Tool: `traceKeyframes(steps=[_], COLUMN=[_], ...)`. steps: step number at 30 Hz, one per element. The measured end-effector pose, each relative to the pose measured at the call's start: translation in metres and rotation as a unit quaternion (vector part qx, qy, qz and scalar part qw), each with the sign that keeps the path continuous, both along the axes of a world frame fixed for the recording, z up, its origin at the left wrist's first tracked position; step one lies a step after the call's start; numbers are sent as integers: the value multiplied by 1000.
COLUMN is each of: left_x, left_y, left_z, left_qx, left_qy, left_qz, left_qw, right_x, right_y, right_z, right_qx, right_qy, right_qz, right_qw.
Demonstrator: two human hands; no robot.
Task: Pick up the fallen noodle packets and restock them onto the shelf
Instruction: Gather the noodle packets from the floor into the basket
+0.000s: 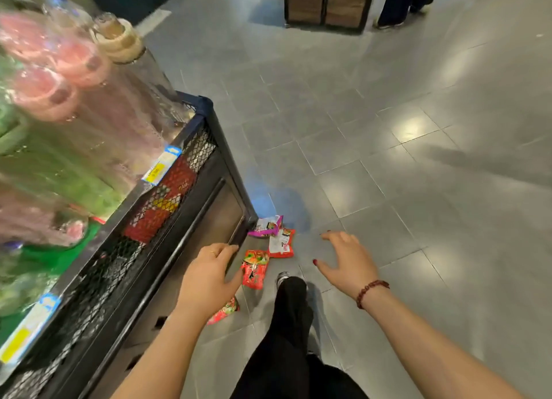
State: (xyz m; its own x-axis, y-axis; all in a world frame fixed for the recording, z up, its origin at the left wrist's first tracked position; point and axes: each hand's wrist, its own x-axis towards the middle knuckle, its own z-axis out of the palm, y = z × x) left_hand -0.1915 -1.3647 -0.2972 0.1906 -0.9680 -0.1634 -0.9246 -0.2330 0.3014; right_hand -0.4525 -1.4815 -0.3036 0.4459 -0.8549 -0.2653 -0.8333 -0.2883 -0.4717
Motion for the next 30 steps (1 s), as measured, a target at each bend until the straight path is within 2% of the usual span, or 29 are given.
traceKeyframes(steps=[9, 14, 18, 22, 26, 30], left_x=[35, 42, 37, 23, 17, 14], left_y=[-139, -184, -205, -220, -234, -238], left_z=[-49, -101, -181, -282, -394, -500], left_qx=[43, 95, 106, 75, 84, 56], left_qy=[30, 81, 110, 168, 237, 310], left_qz=[38, 163, 277, 423, 550, 637], left_qw=[998, 979, 949, 888, 797, 704], right_x=[36, 59, 79, 91, 102, 112], right_y=[-146, -215, -259, -283, -287, -267], right_z=[-39, -82, -164, -275, -381, -481], right_qx=[49, 106, 178, 209, 237, 303], right_qy=[39, 37, 2, 12, 8, -20], right_qz=[56, 53, 36, 46, 3, -94], right_qw=[996, 992, 983, 977, 971, 948])
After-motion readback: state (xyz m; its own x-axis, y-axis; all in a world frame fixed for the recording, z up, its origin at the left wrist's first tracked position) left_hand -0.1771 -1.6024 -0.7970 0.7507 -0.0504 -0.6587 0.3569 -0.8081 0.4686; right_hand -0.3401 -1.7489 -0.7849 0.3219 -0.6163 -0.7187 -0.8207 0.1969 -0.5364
